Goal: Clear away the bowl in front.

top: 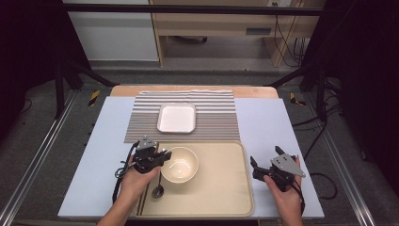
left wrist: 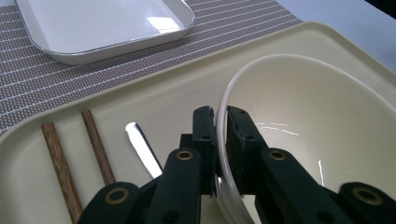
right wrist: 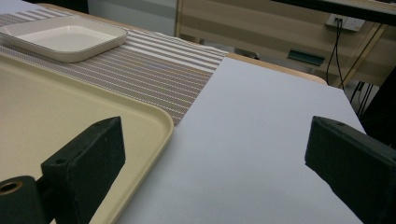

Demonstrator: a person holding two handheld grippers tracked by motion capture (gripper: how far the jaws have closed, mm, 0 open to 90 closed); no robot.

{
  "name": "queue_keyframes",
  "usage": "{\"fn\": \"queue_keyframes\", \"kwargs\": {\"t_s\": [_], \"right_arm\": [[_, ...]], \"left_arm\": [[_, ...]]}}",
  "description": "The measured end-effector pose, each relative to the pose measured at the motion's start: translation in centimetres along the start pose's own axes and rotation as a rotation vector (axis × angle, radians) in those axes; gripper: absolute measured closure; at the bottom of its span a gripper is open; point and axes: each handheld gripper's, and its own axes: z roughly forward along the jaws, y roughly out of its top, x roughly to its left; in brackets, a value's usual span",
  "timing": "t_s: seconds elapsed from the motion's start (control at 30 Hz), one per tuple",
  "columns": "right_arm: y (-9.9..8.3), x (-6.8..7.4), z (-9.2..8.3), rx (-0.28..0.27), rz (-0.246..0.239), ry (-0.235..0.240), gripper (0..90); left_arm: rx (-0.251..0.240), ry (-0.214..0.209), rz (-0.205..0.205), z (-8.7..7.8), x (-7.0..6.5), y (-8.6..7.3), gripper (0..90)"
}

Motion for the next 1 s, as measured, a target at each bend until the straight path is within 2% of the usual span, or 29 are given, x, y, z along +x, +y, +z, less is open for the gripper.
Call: {"fn": "queue_keyframes", "kwargs": {"t_s": [0.17,0.4,0.5,0.53,0.57,0.6,0.63,0.67,0.7,0.73,0.77,0.8,0.83,0.87,0.9,0.93,1.0], "right_arm": [[0.0,0.1,0.0,0.002,0.0,0.001,5.3],[0.0,0.1,0.0,0.004,-0.005,0.002,5.1],[0.0,0.2,0.0,0.004,-0.007,0.003,5.1],[0.0,0.2,0.0,0.003,-0.008,0.003,5.1],[0.0,0.2,0.0,0.003,-0.007,0.003,5.1],[0.0,0.2,0.0,0.003,-0.008,0.003,5.1],[0.0,0.2,0.0,0.004,-0.008,0.003,5.1],[0.0,0.2,0.0,0.005,-0.008,0.003,5.1],[0.0,0.2,0.0,0.005,-0.009,0.003,5.1],[0.0,0.3,0.0,0.003,-0.012,0.004,5.1],[0.0,0.3,0.0,0.008,-0.012,0.003,5.1],[0.0,0.4,0.0,0.007,-0.012,0.005,5.1],[0.0,0.4,0.1,0.006,-0.014,0.006,5.1],[0.0,0.4,0.1,0.006,-0.016,0.006,5.1],[0.0,0.4,0.1,0.006,-0.016,0.006,5.1],[0.0,0.4,0.1,0.006,-0.019,0.006,5.1],[-0.1,0.5,0.1,0.01,-0.02,0.008,5.0]], "left_arm": [[0.007,-0.007,-0.005,0.2,0.2,0.0,82.6],[-0.007,-0.016,0.017,0.3,0.3,0.0,81.5],[-0.032,-0.004,0.052,-0.2,-0.1,0.5,71.0],[-0.049,0.049,-0.006,-0.6,-0.9,0.6,65.8],[-0.06,0.076,0.033,-0.9,-1.1,0.9,60.1],[-0.073,0.087,0.047,-1.2,-1.4,1.2,53.4],[-0.084,0.101,0.1,-1.5,-1.4,1.5,47.5],[-0.096,0.092,0.088,-1.7,-1.6,1.7,43.6],[-0.115,0.097,0.118,-2.1,-1.4,2.2,40.8],[-0.126,0.099,0.125,-2.3,-1.3,2.5,37.6],[-0.129,0.091,0.111,-2.4,-1.3,2.7,35.9],[-0.13,0.103,0.14,-2.5,-1.0,3.1,34.5],[-0.137,0.113,0.138,-2.5,-0.8,3.3,31.7],[-0.14,0.169,0.343,-2.9,0.6,4.1,28.3],[-0.094,0.088,0.64,-2.9,2.6,6.1,26.9],[-0.087,0.082,0.692,-2.9,3.0,6.6,25.0],[-0.118,0.116,0.555,-2.8,2.4,6.2,21.7]]}}
